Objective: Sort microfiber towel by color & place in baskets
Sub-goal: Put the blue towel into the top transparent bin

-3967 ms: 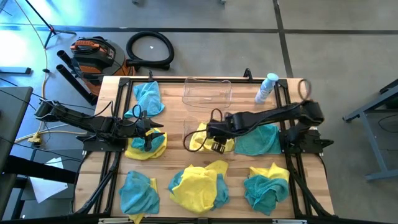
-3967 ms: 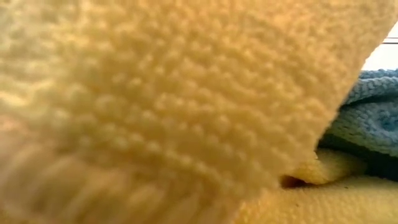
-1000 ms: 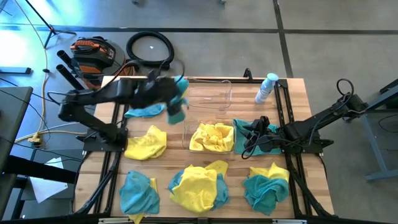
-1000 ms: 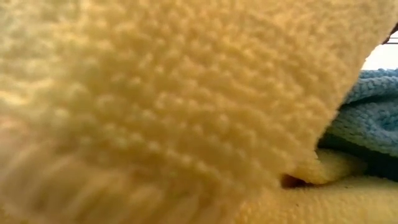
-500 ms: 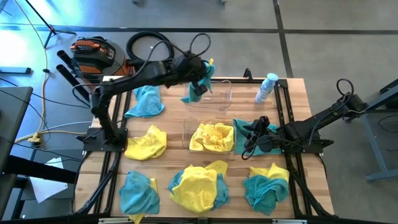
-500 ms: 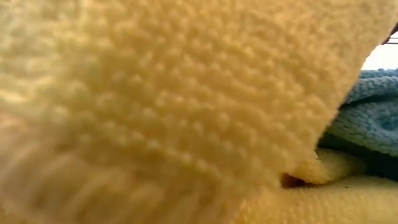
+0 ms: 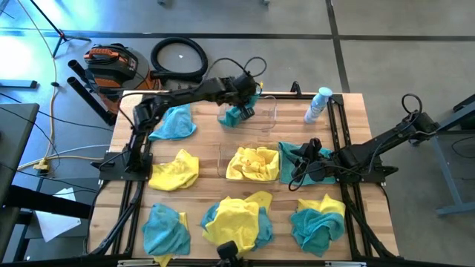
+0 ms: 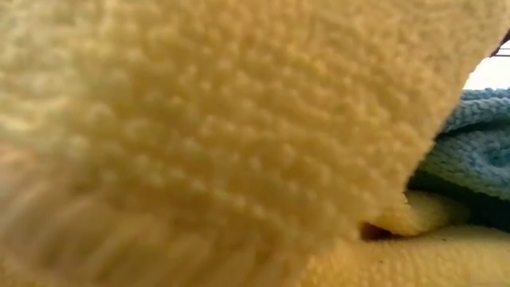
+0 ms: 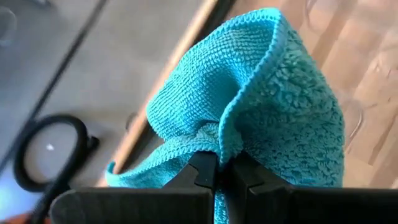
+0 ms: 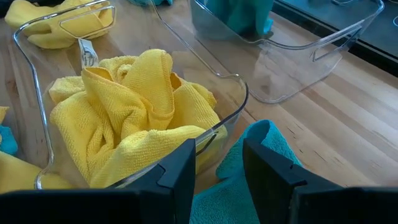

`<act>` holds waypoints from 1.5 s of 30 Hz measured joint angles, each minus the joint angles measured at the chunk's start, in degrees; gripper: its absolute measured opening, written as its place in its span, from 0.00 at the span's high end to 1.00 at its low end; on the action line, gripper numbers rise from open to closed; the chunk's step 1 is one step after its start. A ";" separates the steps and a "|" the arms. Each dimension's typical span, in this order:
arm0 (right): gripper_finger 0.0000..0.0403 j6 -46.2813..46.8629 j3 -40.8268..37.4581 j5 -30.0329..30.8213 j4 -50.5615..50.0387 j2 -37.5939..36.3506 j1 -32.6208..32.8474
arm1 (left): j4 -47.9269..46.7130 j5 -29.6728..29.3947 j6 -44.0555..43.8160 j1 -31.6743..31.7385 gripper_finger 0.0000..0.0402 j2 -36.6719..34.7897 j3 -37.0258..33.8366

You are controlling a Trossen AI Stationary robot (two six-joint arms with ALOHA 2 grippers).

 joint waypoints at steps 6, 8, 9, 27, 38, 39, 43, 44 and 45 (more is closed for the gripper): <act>0.68 0.00 0.00 -0.09 -0.01 0.00 0.00 | -0.07 2.79 -3.01 0.09 1.00 5.62 0.00; 0.68 0.00 0.00 -0.12 -0.03 0.00 0.00 | -0.25 2.93 -3.62 0.09 1.00 7.03 0.00; 0.68 -0.02 0.00 -0.13 -0.03 0.00 0.00 | -0.33 3.10 -3.64 0.09 1.00 7.63 0.00; 0.68 0.03 0.00 -0.24 -1.09 0.00 0.00 | -2.74 4.35 -6.82 0.04 0.73 8.33 -0.02; 0.68 0.20 0.00 -0.23 -1.34 0.00 0.00 | -7.10 4.50 -2.11 -0.82 0.71 0.70 -0.04; 0.68 0.19 0.00 -0.22 -1.33 0.00 -0.01 | -7.22 4.46 -1.70 -1.26 0.71 -0.27 -0.04; 0.68 0.13 0.00 -0.21 -1.29 0.00 0.00 | -8.15 4.55 -0.29 -3.42 0.71 -3.65 -0.41; 0.68 0.11 0.00 -0.20 -1.32 0.00 -0.02 | -8.33 4.54 0.19 -4.14 0.71 -4.33 -0.72; 0.68 0.08 0.00 -0.20 -1.30 0.00 -0.02 | -8.42 4.66 0.39 -4.88 0.71 -5.01 -1.03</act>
